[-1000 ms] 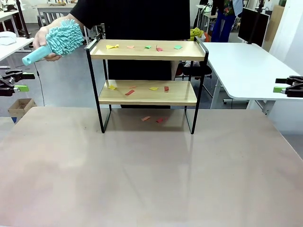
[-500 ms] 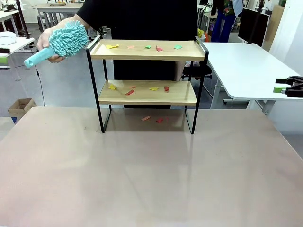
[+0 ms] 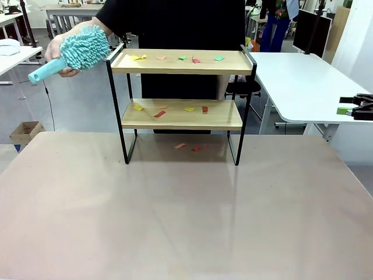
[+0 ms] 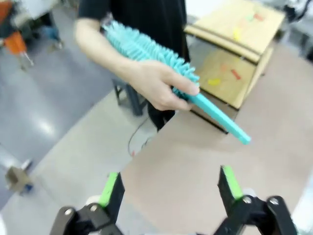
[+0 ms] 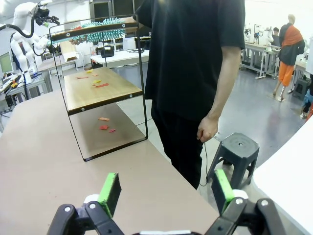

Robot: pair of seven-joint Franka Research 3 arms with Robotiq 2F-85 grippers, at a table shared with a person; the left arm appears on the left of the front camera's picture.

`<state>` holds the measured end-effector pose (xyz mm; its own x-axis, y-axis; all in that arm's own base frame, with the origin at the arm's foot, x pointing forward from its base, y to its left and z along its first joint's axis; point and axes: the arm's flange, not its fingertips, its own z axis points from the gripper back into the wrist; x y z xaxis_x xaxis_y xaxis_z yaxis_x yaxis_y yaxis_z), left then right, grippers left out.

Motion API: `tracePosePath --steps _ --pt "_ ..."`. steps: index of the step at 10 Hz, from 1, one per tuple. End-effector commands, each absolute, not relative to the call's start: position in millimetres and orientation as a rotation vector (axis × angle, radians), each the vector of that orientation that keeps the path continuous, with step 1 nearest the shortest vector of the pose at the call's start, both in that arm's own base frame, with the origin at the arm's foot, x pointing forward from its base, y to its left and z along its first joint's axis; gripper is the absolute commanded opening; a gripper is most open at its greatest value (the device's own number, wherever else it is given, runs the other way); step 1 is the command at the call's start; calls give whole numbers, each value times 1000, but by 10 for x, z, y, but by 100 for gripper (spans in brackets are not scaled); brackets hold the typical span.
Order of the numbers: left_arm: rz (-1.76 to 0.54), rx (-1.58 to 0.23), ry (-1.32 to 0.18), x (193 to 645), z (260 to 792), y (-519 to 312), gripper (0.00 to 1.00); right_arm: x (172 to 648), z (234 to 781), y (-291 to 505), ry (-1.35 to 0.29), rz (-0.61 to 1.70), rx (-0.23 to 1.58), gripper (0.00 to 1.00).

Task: Clean the shelf.
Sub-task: Pick up the Duster handed by the human.

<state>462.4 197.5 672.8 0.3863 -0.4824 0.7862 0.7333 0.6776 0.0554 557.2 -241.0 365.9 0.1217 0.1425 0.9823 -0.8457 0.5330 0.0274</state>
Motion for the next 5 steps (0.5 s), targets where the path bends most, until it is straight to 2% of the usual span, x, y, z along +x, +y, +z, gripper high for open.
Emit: tracePosePath --steps 1,3,5 --pt "-577 -269 -781 4393 6881 1525 100 5581 3675 -2395 -1247 820 714 100" --pt "-528 -242 -758 4203 7096 1092 100 5581 3675 -2395 -1247 820 714 100" --pt "-405 -214 -748 4124 7079 604 100 5581 3675 -2395 -1247 820 714 100"
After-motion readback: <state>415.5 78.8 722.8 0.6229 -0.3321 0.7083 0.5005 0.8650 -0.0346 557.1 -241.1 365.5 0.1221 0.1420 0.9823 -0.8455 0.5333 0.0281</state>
